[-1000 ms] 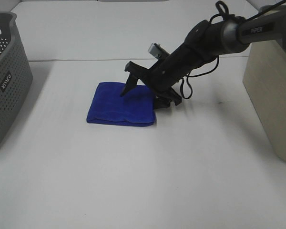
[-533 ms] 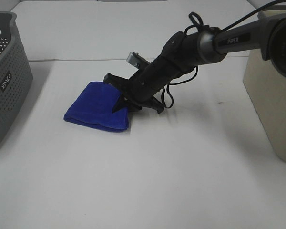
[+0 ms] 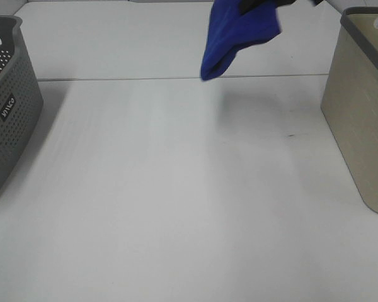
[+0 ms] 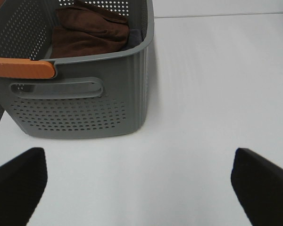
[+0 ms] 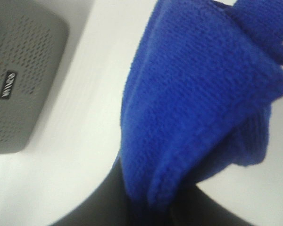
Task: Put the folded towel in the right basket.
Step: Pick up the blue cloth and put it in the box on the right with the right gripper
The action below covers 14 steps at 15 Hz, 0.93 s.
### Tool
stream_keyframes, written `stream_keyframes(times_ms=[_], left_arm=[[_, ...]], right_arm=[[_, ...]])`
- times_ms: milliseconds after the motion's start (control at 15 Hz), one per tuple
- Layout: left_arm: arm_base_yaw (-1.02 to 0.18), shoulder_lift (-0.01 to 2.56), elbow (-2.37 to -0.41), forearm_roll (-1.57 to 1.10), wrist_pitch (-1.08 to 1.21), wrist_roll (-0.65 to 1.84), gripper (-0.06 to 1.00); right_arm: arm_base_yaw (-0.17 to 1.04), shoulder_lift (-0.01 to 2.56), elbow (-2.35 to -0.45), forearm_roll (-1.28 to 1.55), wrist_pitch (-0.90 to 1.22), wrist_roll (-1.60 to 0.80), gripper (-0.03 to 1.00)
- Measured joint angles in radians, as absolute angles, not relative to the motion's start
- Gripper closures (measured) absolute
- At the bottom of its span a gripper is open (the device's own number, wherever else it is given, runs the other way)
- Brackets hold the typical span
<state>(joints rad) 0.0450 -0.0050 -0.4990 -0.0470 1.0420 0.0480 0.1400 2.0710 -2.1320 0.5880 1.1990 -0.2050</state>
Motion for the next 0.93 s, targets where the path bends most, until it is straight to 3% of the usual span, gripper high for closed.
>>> stream_keyframes(times_ms=[467,933], left_arm=[[0.045,-0.005,-0.499,-0.047,1.042,0.048,-0.04],[0.045,-0.005,-0.499,-0.047,1.042,0.048,-0.04]], right_arm=[[-0.173,1.829,-2.129,0.099,1.218,-0.172,0.85],[-0.197,1.956,-2.129,0.000,1.224,-0.129,0.85]])
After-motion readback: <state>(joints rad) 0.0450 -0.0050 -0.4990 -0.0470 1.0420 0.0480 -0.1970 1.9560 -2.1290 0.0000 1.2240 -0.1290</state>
